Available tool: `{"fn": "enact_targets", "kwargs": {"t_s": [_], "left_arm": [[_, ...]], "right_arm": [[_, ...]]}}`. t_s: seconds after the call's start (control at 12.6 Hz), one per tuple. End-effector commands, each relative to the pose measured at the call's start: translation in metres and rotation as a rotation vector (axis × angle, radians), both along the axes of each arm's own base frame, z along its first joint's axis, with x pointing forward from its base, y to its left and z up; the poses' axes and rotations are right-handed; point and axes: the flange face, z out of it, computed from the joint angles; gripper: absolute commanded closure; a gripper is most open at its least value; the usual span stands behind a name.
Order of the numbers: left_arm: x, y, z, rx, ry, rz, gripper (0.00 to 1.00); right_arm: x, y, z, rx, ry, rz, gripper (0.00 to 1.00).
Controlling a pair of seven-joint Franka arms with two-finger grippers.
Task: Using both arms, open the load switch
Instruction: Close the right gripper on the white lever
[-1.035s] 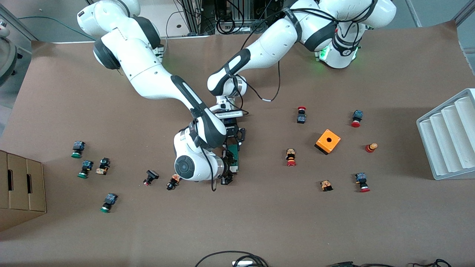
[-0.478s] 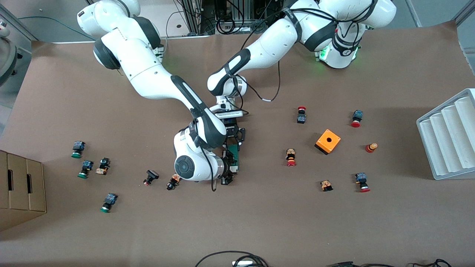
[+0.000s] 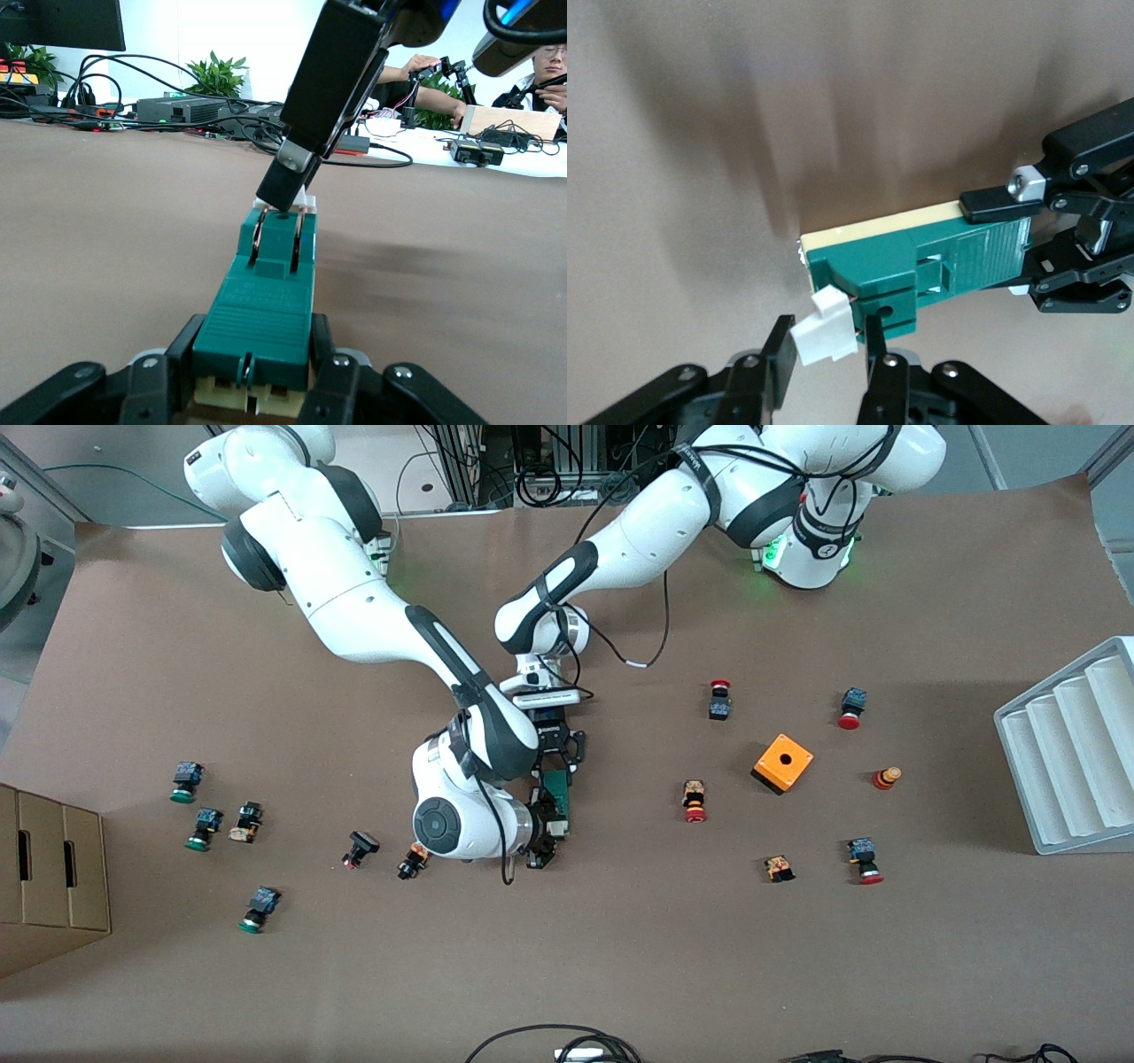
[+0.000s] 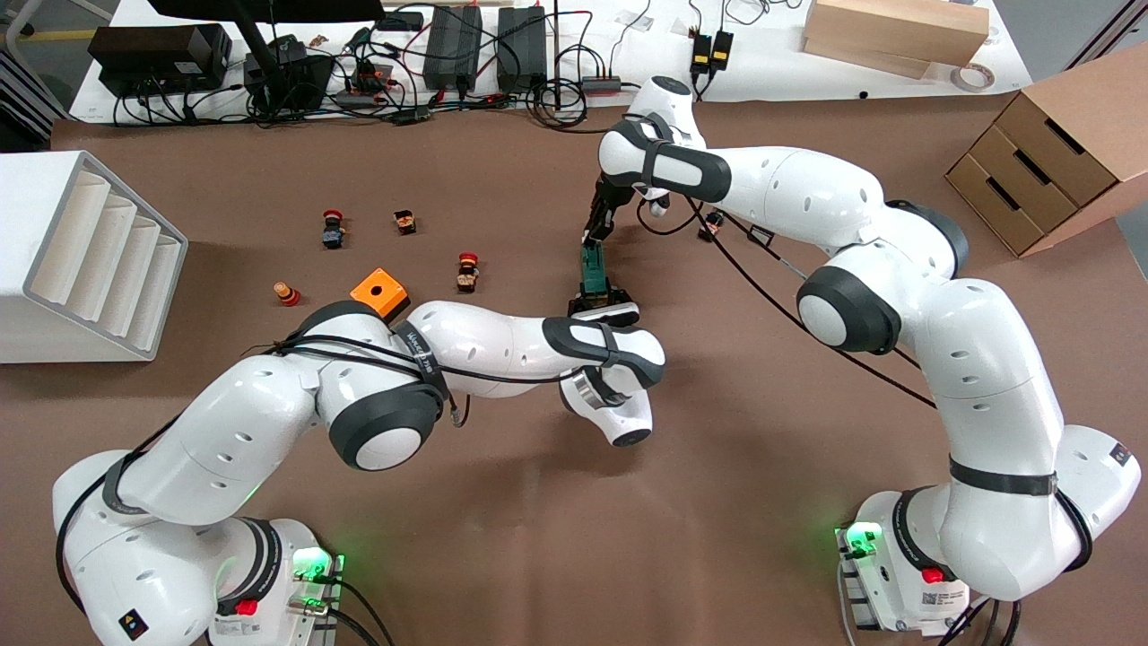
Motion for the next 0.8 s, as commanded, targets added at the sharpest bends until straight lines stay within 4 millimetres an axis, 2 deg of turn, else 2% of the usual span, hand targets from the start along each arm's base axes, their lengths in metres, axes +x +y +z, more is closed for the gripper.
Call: {"fn": "enact_targets", "kwargs": {"t_s": [0.0,0.72], "left_arm": [[-0.0018,-0.0016,-0.0038,-0.001,-0.004,0.012,0.39],[-0.0027,-0.0022,-0.0037,0.002,-0.004,0.008,0.36]], "right_arm": [[-0.0002,0.003,0.0074,0.026,0.019,-0.008,0.63],[-0.0034,-0.0001,0.0148,0.024,0.03,0.009,0.63]]}}
